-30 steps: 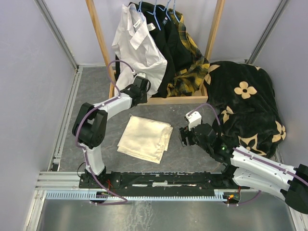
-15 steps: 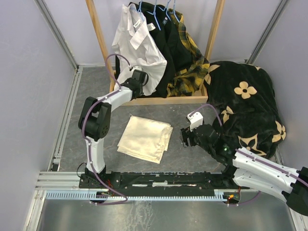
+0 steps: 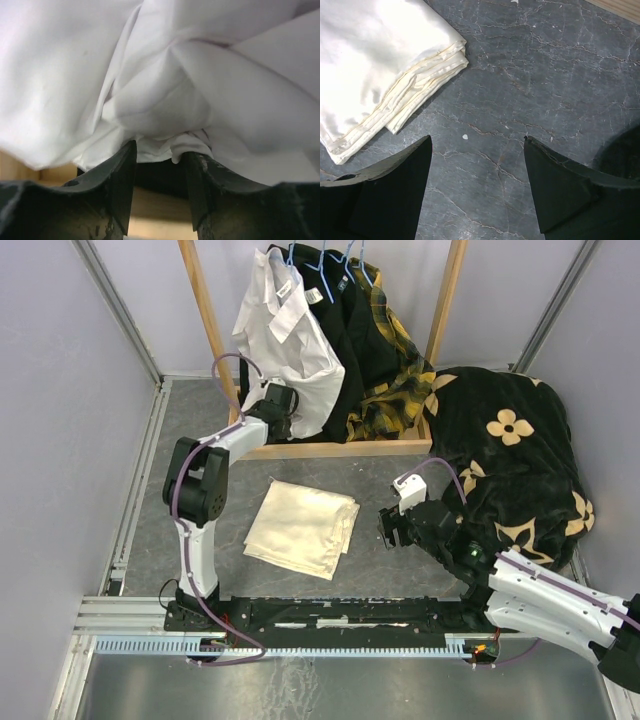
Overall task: Place the shirt on the hanger
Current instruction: Adjust the shirt on the hanger.
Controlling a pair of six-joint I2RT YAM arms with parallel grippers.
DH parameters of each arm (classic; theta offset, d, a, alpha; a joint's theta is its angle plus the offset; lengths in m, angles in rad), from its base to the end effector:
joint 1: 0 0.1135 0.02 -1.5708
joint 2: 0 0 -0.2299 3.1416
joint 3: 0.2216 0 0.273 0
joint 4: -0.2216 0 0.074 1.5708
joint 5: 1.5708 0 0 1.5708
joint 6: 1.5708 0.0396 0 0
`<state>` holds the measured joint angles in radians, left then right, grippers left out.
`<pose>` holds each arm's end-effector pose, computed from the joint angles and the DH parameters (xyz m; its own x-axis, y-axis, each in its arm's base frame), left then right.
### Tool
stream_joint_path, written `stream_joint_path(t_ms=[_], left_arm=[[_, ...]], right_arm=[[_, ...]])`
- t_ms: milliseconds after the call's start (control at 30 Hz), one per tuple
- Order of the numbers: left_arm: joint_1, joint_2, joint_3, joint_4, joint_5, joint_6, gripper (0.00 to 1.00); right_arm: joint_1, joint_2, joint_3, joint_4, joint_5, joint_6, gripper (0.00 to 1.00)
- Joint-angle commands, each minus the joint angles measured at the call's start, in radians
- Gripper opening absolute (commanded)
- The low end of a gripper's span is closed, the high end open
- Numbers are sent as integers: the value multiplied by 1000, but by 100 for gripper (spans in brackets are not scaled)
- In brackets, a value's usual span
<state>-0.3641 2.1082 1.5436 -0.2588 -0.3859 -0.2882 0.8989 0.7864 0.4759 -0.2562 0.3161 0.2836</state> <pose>0.4445 -0.1535 0.1380 -0.6829 -0.0215 -0.7302 -0.1077 0.9916 0.0715 0.1489 0.1674 0.1921 -0.4833 -0.1804 -0.8567 -0.4639 0.8826 0.0759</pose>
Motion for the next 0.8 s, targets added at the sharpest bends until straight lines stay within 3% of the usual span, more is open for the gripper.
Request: stream_joint_path(t_ms=[0, 367, 600, 767], left_arm=[[4, -197, -83, 74, 2, -26, 52], [15, -440, -310, 153, -98, -57, 57], [33, -324, -183, 149, -134, 8, 34], [44, -212, -107, 153, -152, 36, 25]], right_arm=[[2, 8, 26, 28, 2, 9, 81], [1, 48, 48, 35, -32, 12, 81], [2, 39, 72, -11, -32, 2, 72], [1, 20, 71, -28, -33, 20, 67]])
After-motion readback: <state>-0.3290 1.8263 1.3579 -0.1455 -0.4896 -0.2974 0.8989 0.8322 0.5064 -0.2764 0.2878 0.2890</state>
